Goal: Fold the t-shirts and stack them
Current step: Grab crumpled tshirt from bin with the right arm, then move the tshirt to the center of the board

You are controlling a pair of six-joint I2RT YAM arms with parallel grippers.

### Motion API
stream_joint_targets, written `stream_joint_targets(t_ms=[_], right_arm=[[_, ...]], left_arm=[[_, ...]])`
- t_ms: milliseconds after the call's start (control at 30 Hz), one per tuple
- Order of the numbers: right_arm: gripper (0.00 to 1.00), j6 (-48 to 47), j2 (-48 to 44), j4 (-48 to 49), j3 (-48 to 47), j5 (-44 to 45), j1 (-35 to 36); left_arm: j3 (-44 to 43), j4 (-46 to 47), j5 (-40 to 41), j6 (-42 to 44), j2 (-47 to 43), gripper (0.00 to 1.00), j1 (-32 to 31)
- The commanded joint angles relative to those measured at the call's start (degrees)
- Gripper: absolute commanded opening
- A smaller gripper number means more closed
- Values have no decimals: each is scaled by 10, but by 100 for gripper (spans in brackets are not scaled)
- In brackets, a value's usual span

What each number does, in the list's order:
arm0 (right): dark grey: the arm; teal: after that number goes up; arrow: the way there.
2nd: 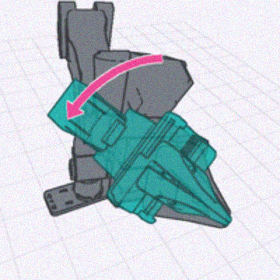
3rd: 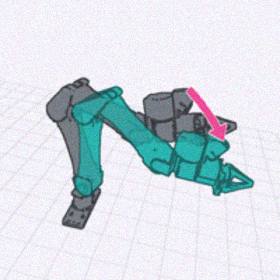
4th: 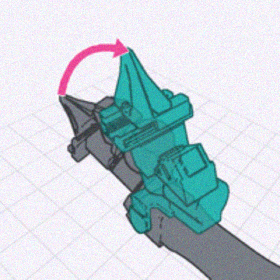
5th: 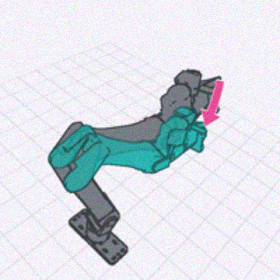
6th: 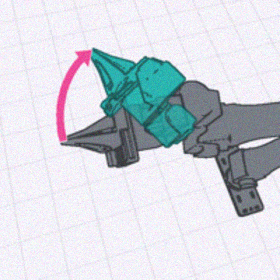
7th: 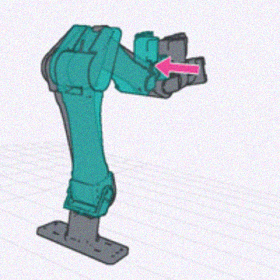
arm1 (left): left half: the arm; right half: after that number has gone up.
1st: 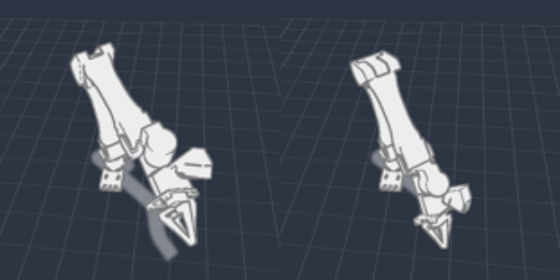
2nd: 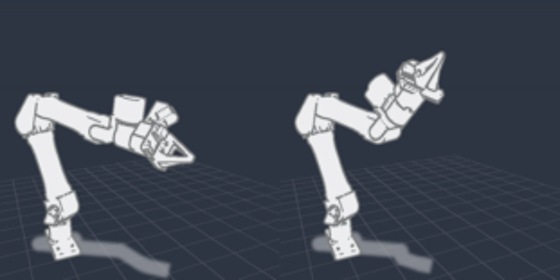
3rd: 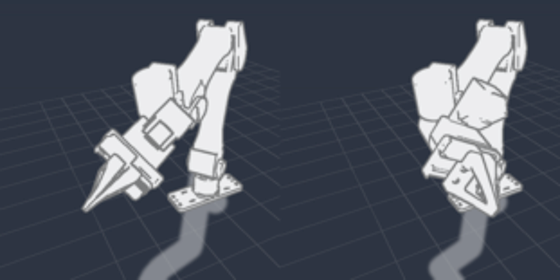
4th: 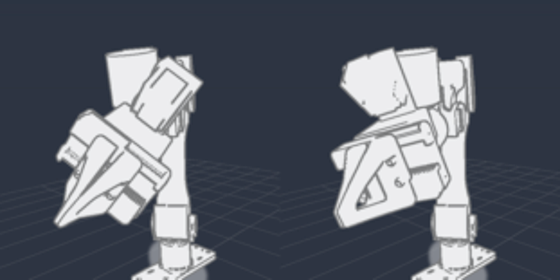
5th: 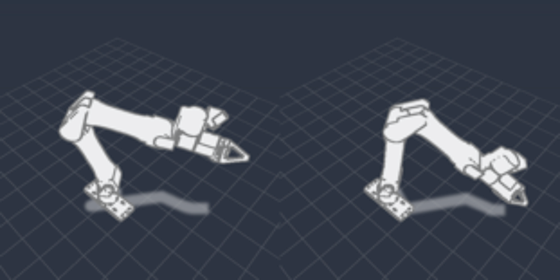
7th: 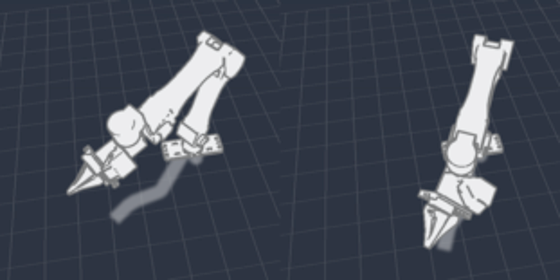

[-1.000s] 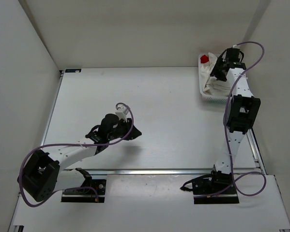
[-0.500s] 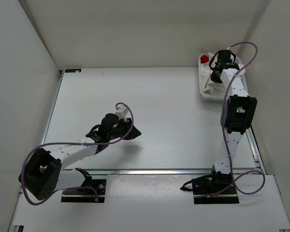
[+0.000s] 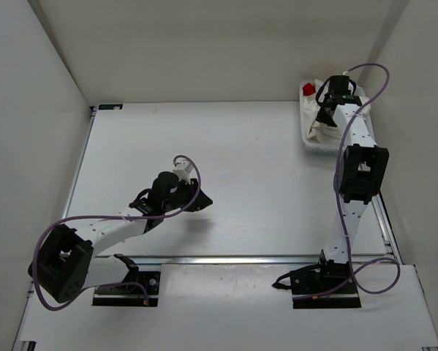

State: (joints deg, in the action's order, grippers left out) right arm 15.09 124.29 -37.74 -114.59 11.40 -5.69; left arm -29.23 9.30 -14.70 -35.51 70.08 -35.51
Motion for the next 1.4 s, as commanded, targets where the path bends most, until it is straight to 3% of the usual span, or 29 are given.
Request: stream_joint_targets(t_ms=[0, 167, 267, 333, 500, 700, 900, 1033, 1133, 1200, 1267, 1367], right_arm=[[30, 9, -28, 10, 14, -7, -4], [29, 6, -14, 13, 4, -22, -9], [8, 6, -14, 13, -13, -18, 0], [0, 2, -17, 22, -13, -8, -1], [0, -9, -24, 1, -68, 4, 9], [0, -20, -156, 14, -117, -47, 53], [0, -50, -257, 31, -192, -78, 182], [0, -100, -329, 101, -184, -71, 302], [0, -122, -361, 148, -171, -96, 342], [0, -113, -374, 151, -158, -145, 325], [0, -66, -387, 156, -109, -182, 257], [0, 23, -450, 235, 85, -316, 141]], left_arm=[[6, 12, -9, -1, -14, 32, 3], [9, 14, -10, -7, -12, 31, 7], [10, 17, -9, -8, -13, 32, 10], [8, 17, -13, -4, -14, 32, 10], [8, 14, -9, -8, -14, 32, 11], [6, 19, -19, -22, -23, 31, 24], [11, 24, -23, -35, -43, 32, 20], [26, 24, -38, -54, -57, 33, 50], [44, 34, -43, -72, -80, 34, 89], [53, 36, -59, -90, -95, 35, 123], [66, 33, -63, -104, -117, 34, 154], [62, 16, -53, -98, -123, 36, 176]])
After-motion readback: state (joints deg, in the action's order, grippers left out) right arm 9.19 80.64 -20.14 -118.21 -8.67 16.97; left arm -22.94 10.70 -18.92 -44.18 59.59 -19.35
